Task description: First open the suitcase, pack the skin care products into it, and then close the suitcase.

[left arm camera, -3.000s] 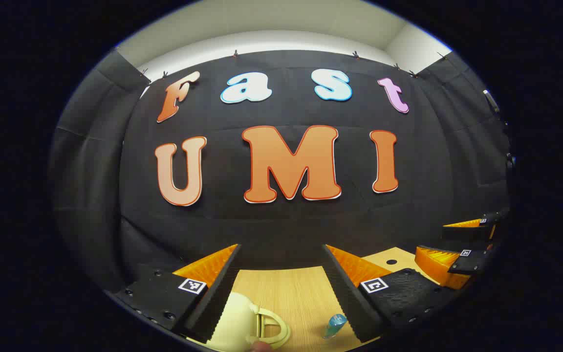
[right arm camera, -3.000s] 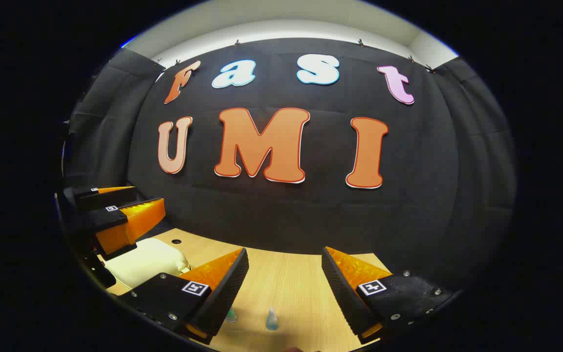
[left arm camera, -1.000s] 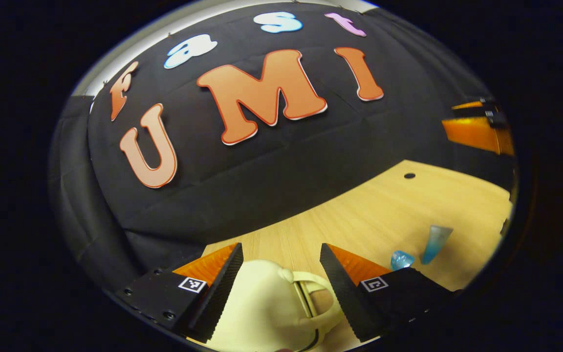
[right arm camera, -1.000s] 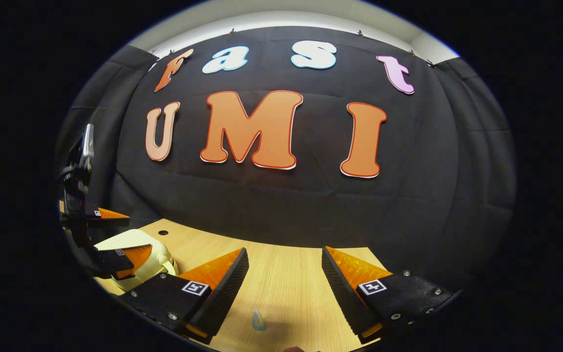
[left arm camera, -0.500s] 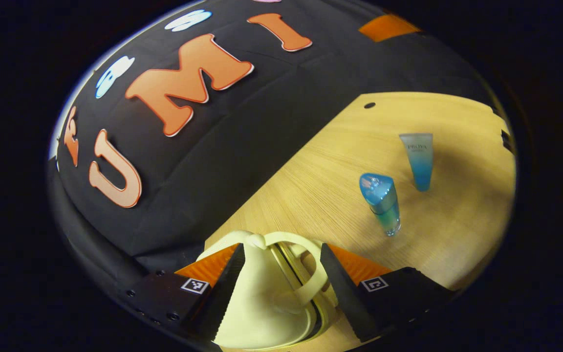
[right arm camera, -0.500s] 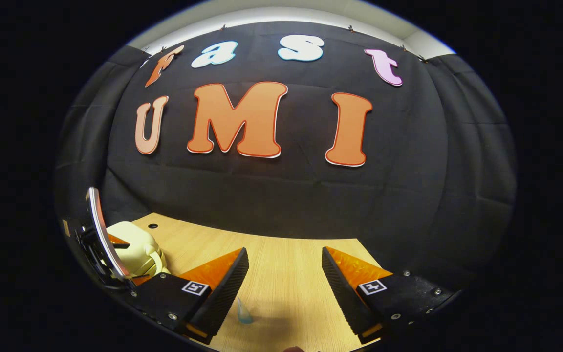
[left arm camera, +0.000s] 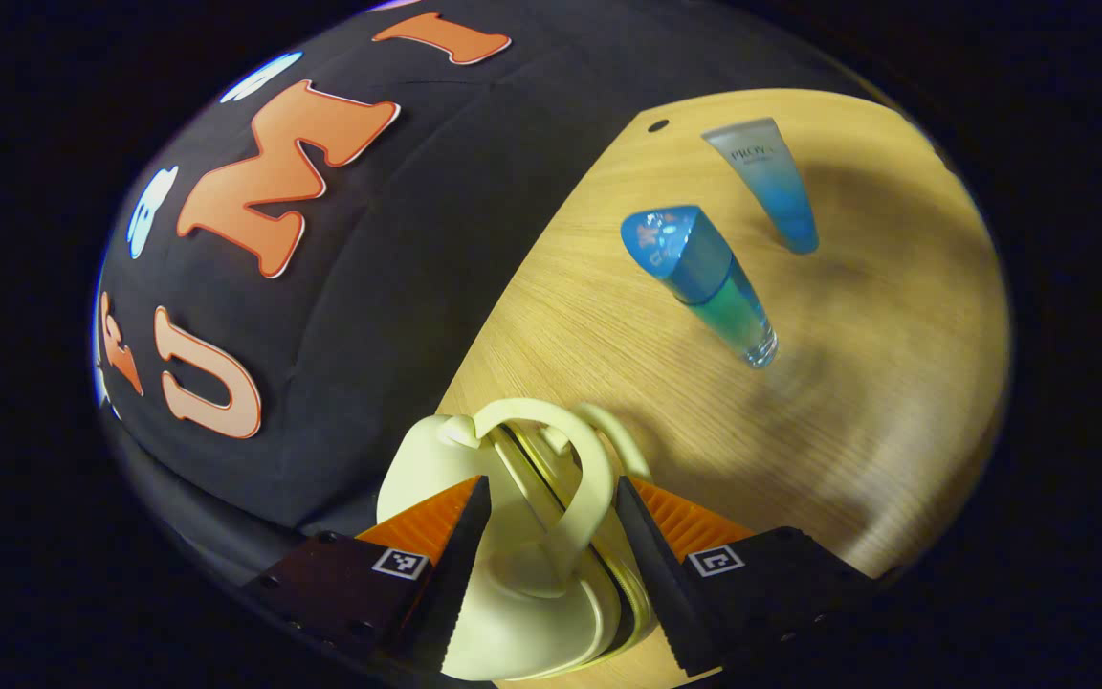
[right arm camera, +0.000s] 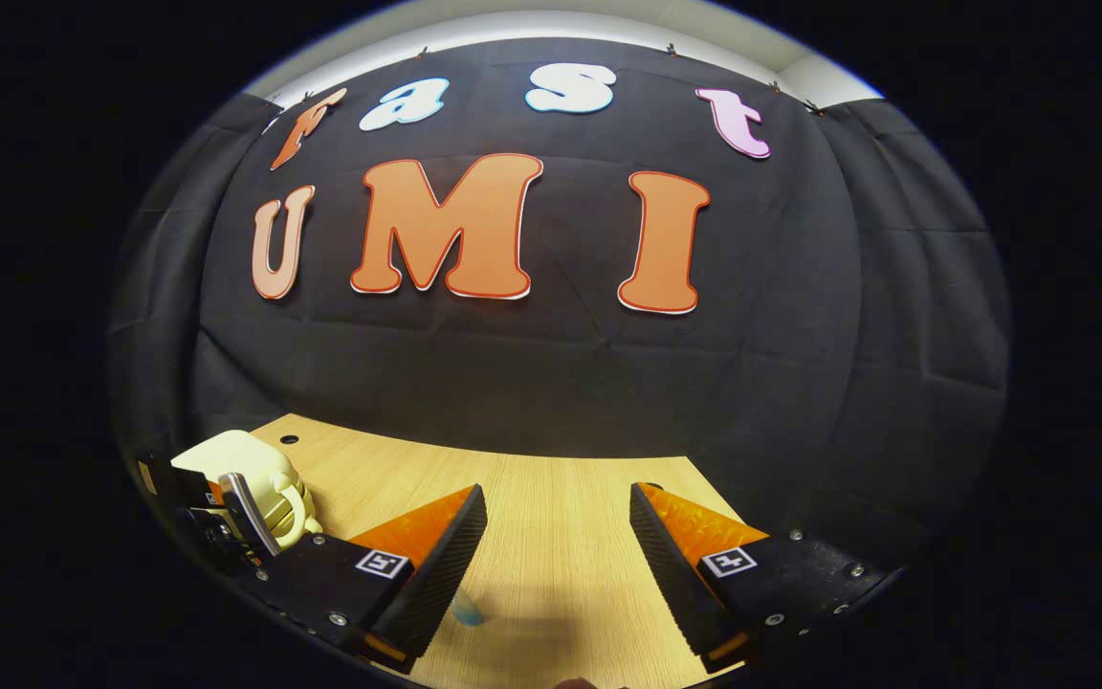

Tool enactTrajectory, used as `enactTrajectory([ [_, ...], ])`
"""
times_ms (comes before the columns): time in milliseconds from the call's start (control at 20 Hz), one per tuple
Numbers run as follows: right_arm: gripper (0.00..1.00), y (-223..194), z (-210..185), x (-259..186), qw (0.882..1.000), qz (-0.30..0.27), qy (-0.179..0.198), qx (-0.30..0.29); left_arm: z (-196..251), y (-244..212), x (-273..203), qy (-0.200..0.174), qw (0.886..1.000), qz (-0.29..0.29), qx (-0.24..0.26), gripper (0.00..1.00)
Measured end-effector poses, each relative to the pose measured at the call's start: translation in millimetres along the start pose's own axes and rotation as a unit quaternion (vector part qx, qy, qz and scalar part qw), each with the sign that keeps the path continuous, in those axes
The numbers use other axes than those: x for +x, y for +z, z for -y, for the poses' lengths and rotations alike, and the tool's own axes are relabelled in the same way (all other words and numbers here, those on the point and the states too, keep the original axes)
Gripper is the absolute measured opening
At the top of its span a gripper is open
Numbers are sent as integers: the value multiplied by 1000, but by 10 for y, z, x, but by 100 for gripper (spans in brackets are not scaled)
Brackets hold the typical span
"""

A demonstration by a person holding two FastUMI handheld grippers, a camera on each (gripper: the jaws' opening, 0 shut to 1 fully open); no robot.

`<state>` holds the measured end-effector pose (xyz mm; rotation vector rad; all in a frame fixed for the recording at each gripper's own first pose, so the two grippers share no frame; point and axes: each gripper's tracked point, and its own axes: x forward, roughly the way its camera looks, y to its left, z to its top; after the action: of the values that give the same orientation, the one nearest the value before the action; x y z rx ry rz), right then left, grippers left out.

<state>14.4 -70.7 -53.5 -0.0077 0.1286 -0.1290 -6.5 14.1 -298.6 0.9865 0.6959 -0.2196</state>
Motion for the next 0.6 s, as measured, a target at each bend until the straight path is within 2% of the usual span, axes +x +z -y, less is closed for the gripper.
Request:
enactTrajectory([
  [50, 96, -1, -21, 6, 1000, -1, 2, 0, 18, 10, 32, 1, 1000, -1, 17, 83],
  [150, 95, 2, -43, -4, 1000, 0, 4, 1, 72, -1, 105, 0, 999, -15, 44, 76],
  [250, 96, 23, -62, -9, 1000, 3, 5, 2, 76, -21, 133, 3, 998, -24, 65, 65],
  [350, 95, 37, -58, -24, 1000, 6, 4, 0, 42, -26, 135, 9, 998, -22, 64, 32],
  [450, 95, 31, -53, -35, 1000, 5, 3, -2, -19, 17, 72, 20, 998, -6, 61, 17],
  [600, 95, 29, -65, -52, 1000, 4, 3, -3, -120, 46, -32, 25, 999, 13, 30, 14],
])
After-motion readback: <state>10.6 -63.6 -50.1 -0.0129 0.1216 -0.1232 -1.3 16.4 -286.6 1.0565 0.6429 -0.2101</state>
